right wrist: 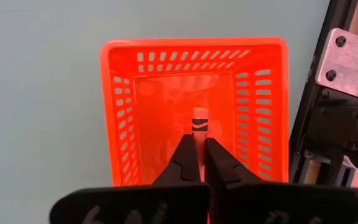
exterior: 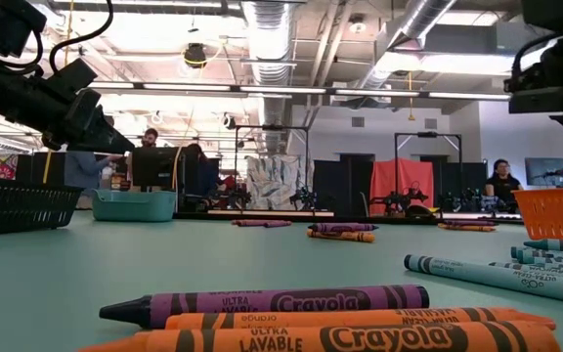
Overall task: Sort crayons
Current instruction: Put the orange crayon into the orange bin, then put the blue crayon into the green bin
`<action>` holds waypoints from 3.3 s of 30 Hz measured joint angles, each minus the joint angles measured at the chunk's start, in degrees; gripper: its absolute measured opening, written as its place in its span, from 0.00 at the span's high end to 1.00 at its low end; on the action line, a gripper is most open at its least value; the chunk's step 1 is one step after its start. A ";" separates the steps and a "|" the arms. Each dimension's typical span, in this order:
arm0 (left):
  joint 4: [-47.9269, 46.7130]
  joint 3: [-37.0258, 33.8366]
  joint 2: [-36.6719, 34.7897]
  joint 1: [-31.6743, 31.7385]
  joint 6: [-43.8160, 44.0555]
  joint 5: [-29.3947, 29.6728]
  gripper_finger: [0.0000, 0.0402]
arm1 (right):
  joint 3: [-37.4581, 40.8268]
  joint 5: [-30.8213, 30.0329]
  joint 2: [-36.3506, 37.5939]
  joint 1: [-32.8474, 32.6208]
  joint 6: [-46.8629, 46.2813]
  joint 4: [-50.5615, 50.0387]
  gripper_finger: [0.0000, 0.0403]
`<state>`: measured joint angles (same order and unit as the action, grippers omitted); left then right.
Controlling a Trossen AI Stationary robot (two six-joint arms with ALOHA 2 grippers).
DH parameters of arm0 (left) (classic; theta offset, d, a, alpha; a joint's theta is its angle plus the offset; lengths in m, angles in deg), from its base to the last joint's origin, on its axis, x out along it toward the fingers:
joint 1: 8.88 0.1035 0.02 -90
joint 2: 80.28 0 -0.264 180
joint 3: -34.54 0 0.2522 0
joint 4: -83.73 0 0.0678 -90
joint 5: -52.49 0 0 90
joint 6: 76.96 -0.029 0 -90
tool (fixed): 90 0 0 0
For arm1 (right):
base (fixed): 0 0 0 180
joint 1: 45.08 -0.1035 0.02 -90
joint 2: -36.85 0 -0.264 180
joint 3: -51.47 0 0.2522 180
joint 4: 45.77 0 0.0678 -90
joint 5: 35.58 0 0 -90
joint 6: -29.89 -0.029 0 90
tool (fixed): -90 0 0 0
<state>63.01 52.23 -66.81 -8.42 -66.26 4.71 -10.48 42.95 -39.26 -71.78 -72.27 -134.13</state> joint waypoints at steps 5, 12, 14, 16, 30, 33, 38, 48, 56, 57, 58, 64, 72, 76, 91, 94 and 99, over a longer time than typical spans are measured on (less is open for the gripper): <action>0.00 0.00 0.00 0.01 0.00 0.02 0.56 | 0.00 0.07 0.00 0.07 -0.03 0.04 0.94; 0.00 0.00 0.00 -0.01 0.00 0.01 0.56 | 0.00 0.07 0.00 0.07 -0.93 -0.05 0.84; 0.00 0.00 0.00 -0.01 0.00 0.02 0.56 | 0.00 0.07 0.00 0.07 -0.99 -0.01 0.83; 0.00 0.00 0.00 -0.01 0.00 0.02 0.56 | 0.00 0.05 0.00 0.07 -1.04 0.06 0.82; 0.00 0.00 0.00 0.00 0.00 0.02 0.56 | -0.24 -0.12 -0.04 0.07 -1.38 0.39 0.82; 0.00 0.00 0.00 0.01 0.00 0.01 0.56 | -1.50 -1.19 -0.04 0.07 -1.30 0.06 0.82; 0.00 0.00 0.00 0.01 0.00 0.00 0.56 | -4.47 -4.81 -0.04 0.07 0.25 -0.14 0.82; 0.00 0.00 -0.02 -0.01 0.00 0.00 0.56 | -6.82 -12.71 -0.04 0.11 6.60 6.25 0.82; 0.00 0.00 0.00 -0.01 0.00 0.00 0.56 | -6.82 -15.86 -0.04 0.06 18.37 19.73 0.82; -0.01 0.00 0.00 0.00 0.00 0.00 0.56 | -6.82 -15.86 -0.07 0.03 20.16 21.68 0.82; 0.00 0.00 -0.01 0.01 0.00 0.02 0.56 | -6.82 -15.86 -0.07 -0.05 21.93 23.67 0.82; 0.00 0.00 -0.02 -0.01 0.00 0.00 0.56 | -6.82 -17.15 -0.07 -1.13 29.55 31.58 0.82; 0.00 0.00 0.00 0.01 0.00 0.00 0.56 | -6.82 -17.40 -0.07 -1.49 35.15 38.43 0.82; 0.00 0.00 0.00 0.00 0.00 0.00 0.56 | -6.82 -17.27 -0.09 -1.49 38.64 43.04 0.82; 0.00 0.00 -0.02 0.01 0.00 0.00 0.56 | -6.83 -16.05 -2.65 -2.86 42.75 51.96 0.82; 0.04 0.00 -0.01 0.01 0.00 -0.19 0.56 | -6.82 -13.96 -5.17 -2.84 42.84 52.93 0.82; 0.09 0.00 0.00 -0.01 0.02 -0.41 0.56 | -6.82 -9.77 -9.39 -2.84 42.70 55.83 0.82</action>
<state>63.10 52.23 -66.81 -8.43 -66.24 4.29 -17.30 33.18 -48.66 -74.62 -29.57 -78.30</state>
